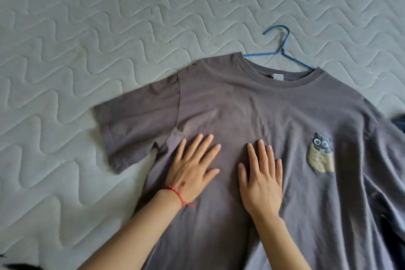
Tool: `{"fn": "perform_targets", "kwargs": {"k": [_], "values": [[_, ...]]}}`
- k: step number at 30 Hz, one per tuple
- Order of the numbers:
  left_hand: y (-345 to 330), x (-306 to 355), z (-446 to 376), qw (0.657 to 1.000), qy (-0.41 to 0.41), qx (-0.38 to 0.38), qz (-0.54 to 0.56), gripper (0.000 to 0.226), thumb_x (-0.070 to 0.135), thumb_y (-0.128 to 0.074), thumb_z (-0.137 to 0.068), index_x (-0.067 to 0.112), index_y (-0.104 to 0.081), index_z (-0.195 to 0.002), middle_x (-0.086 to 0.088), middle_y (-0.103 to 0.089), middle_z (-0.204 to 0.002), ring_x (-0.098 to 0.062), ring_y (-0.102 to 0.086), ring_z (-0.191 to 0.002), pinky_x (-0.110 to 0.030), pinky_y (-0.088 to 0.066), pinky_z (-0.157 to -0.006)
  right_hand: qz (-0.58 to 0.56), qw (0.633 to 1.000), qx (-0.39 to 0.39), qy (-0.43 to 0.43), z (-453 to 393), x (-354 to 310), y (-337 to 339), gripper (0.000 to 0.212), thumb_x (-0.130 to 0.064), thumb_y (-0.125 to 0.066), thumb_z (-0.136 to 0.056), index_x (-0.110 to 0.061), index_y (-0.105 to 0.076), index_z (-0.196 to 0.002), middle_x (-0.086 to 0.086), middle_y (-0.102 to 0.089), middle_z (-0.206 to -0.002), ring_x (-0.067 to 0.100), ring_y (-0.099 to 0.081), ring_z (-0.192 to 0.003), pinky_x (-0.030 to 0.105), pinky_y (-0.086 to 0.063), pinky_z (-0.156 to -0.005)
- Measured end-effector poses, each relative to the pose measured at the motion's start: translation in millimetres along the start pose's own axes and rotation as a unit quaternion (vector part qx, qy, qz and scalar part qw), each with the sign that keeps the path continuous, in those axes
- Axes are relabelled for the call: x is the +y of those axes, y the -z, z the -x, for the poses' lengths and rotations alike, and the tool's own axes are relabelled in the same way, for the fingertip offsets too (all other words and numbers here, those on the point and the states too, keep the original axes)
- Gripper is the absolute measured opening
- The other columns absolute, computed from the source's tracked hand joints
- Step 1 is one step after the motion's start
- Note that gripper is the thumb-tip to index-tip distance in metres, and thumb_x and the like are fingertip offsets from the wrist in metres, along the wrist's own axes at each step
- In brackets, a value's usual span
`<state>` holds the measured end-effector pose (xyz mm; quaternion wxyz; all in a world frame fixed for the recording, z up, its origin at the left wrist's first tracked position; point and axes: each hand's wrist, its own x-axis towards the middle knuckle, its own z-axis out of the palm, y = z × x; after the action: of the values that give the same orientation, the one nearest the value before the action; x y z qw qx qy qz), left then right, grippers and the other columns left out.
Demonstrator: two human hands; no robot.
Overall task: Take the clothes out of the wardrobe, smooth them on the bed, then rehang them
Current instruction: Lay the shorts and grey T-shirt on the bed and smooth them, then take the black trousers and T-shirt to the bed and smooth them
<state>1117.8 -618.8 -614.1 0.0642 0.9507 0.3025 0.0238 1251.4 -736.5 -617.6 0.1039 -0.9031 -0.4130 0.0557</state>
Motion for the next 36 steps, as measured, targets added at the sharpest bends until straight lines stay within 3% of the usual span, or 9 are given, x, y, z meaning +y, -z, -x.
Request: {"fn": "perform_targets", "kwargs": {"k": [6,10,15,17,21,24,27,31,36], "values": [[-6,-29,17,0.995,0.079,-0.046,-0.038,0.068,0.053,-0.026,-0.090,0.006,-0.041,-0.137,-0.018,-0.039,-0.145,-0.028,-0.035,-0.135,-0.037,-0.019,-0.109,0.033,0.989,0.006,-0.146,77,70,13,0.060,-0.046,-0.029,-0.087,-0.018,-0.038,-0.139,0.012,-0.038,-0.147,0.024,-0.023,-0.135,0.043,-0.016,-0.108],[1,-5,33,0.983,0.181,-0.026,-0.029,0.069,0.050,-0.019,-0.094,-0.001,-0.042,-0.134,-0.027,-0.039,-0.142,-0.040,-0.040,-0.130,-0.047,-0.029,-0.107,0.013,0.971,0.019,-0.240,110,77,22,0.061,-0.046,-0.027,-0.089,-0.011,-0.039,-0.137,0.022,-0.037,-0.145,0.032,-0.026,-0.134,0.052,-0.024,-0.106],[-7,68,101,0.995,-0.073,-0.066,-0.004,0.069,0.053,-0.040,-0.082,0.017,-0.032,-0.141,-0.009,-0.036,-0.148,-0.026,-0.019,-0.141,-0.046,-0.012,-0.112,-0.002,0.998,-0.042,-0.047,129,25,16,0.053,-0.044,-0.032,-0.091,-0.019,-0.039,-0.137,0.009,-0.040,-0.146,0.021,-0.015,-0.142,0.035,-0.007,-0.113],[-10,64,119,0.990,-0.103,-0.093,-0.021,0.071,0.055,-0.043,-0.080,0.023,-0.030,-0.142,-0.006,-0.038,-0.148,-0.023,-0.022,-0.139,-0.045,-0.012,-0.111,0.000,0.996,-0.082,-0.044,144,30,12,0.053,-0.047,-0.022,-0.094,-0.023,-0.035,-0.140,0.005,-0.038,-0.147,0.016,-0.010,-0.144,0.034,-0.007,-0.114],[-1,36,128,0.992,-0.029,-0.117,-0.037,0.063,0.056,-0.030,-0.087,0.023,-0.031,-0.141,-0.009,-0.038,-0.147,-0.023,-0.029,-0.135,-0.043,-0.016,-0.111,-0.004,0.989,-0.112,-0.095,175,66,26,0.058,-0.051,-0.009,-0.094,-0.029,-0.014,-0.147,0.005,-0.034,-0.149,0.021,-0.023,-0.138,0.031,-0.002,-0.115],[12,35,139,0.982,0.071,-0.173,-0.014,0.065,0.057,-0.011,-0.092,0.018,-0.035,-0.139,-0.017,-0.040,-0.145,-0.028,-0.031,-0.133,-0.046,-0.023,-0.107,-0.011,0.983,-0.140,-0.117,193,78,42,0.059,-0.049,-0.014,-0.095,-0.021,-0.025,-0.145,0.007,-0.035,-0.148,0.017,-0.015,-0.142,0.026,-0.001,-0.115],[25,50,153,0.973,0.132,-0.187,0.009,0.061,0.050,-0.040,-0.089,0.012,-0.040,-0.137,-0.023,-0.039,-0.143,-0.038,-0.039,-0.131,-0.052,-0.034,-0.105,-0.008,0.982,-0.148,-0.121,203,76,60,0.054,-0.038,-0.037,-0.088,-0.013,-0.045,-0.135,0.012,-0.042,-0.144,0.028,-0.037,-0.134,0.033,-0.021,-0.112],[71,72,169,0.946,0.178,-0.262,0.068,0.060,0.041,-0.044,-0.092,0.020,-0.025,-0.145,-0.009,-0.013,-0.156,-0.027,-0.011,-0.144,-0.040,-0.017,-0.117,-0.084,0.964,-0.217,-0.130,212,63,107,0.051,-0.031,-0.042,-0.095,-0.018,-0.031,-0.143,0.004,-0.026,-0.153,0.023,-0.021,-0.143,0.033,-0.018,-0.115],[144,89,200,0.920,0.198,-0.278,0.192,0.047,0.039,-0.046,-0.093,0.021,-0.043,-0.136,-0.003,-0.048,-0.140,-0.020,-0.045,-0.128,-0.029,-0.037,-0.105,-0.122,0.952,-0.258,-0.107,245,33,169,0.046,-0.031,-0.044,-0.094,-0.019,-0.041,-0.138,0.002,-0.044,-0.143,0.019,-0.041,-0.131,0.027,-0.030,-0.105]]}}
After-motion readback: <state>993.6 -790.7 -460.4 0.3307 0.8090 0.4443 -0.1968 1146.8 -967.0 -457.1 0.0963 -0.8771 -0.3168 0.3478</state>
